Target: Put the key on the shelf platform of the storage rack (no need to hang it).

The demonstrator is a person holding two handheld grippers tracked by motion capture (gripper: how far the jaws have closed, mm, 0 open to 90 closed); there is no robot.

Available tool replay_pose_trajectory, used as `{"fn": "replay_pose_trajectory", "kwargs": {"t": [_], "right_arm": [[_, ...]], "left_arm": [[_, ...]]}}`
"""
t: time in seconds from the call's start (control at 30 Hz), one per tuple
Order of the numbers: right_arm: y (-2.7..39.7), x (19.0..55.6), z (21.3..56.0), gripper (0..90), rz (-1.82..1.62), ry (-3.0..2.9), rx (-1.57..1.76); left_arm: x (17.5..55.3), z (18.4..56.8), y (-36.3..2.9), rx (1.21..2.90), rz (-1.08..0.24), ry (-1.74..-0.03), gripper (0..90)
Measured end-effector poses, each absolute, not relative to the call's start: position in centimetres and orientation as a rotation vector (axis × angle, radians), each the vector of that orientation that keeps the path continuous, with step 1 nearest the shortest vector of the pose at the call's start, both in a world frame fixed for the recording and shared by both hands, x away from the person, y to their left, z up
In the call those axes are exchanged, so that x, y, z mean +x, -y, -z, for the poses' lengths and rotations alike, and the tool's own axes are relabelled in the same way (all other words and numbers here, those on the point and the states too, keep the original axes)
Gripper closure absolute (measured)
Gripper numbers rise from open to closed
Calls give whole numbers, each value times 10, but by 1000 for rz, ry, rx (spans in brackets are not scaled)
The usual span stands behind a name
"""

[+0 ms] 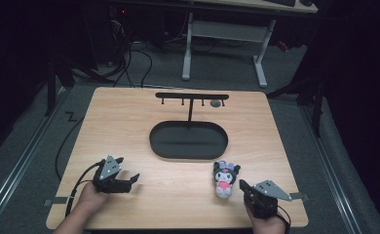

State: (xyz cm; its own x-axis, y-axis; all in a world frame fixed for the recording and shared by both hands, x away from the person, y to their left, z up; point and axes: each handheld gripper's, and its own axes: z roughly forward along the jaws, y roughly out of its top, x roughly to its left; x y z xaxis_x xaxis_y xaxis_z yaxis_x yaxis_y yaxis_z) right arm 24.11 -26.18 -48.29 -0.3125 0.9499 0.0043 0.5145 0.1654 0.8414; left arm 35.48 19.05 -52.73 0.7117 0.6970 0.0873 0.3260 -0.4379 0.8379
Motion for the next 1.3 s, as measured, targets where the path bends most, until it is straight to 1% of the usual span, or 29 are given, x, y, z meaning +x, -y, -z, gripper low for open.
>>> {"fn": "replay_pose_trajectory", "kwargs": {"t": [0.17, 0.3, 0.43, 0.73, 1.1, 1.3], "right_arm": [[239, 230, 481, 899, -1061, -1968, 1306], [226, 232, 487, 899, -1027, -2024, 1279], [224, 234, 493, 899, -988, -2042, 1271], [231, 237, 495, 899, -944, -2024, 1310], [258, 244, 498, 896, -925, -1948, 1399], [266, 240, 487, 894, -970, -1885, 1399]], "left_arm": [[354, 527, -190, 2048, -542, -776, 154], [355, 527, -190, 2048, -542, -776, 154], [355, 527, -191, 2042, -540, -781, 154], [355, 527, -190, 2045, -541, -777, 154], [355, 527, -191, 2041, -540, -778, 154], [355, 527, -190, 2040, -541, -778, 154]]}}
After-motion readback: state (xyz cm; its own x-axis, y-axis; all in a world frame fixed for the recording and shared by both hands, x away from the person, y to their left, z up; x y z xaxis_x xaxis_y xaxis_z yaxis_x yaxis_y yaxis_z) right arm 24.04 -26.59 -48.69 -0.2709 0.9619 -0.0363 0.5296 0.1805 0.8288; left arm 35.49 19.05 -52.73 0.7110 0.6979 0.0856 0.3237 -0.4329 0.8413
